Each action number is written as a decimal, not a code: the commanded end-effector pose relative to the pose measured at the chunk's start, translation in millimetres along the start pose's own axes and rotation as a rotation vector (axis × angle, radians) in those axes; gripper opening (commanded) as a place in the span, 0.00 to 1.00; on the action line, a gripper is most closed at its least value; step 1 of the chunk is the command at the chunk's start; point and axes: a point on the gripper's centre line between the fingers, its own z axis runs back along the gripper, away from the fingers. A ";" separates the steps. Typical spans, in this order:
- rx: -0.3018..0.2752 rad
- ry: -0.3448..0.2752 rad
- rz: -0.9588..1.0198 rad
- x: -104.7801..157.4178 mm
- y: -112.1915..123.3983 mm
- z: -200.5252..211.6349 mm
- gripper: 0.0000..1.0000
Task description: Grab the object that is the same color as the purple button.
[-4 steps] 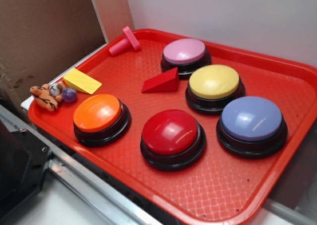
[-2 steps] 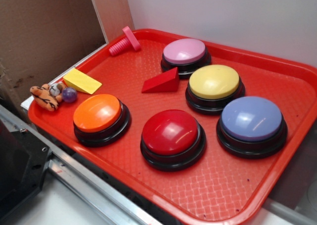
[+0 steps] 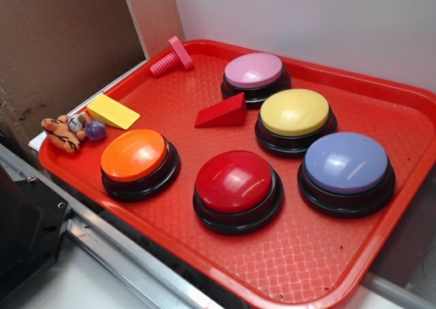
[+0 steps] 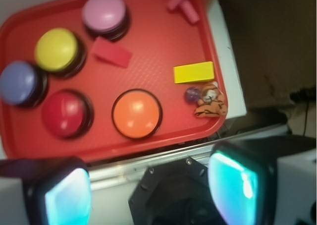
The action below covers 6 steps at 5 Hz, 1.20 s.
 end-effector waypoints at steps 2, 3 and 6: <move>0.069 -0.158 0.687 17.8 33.1 -58.9 1.00; 0.137 -0.151 0.768 20.9 44.6 -89.8 1.00; 0.248 -0.170 1.050 33.1 78.3 -183.6 1.00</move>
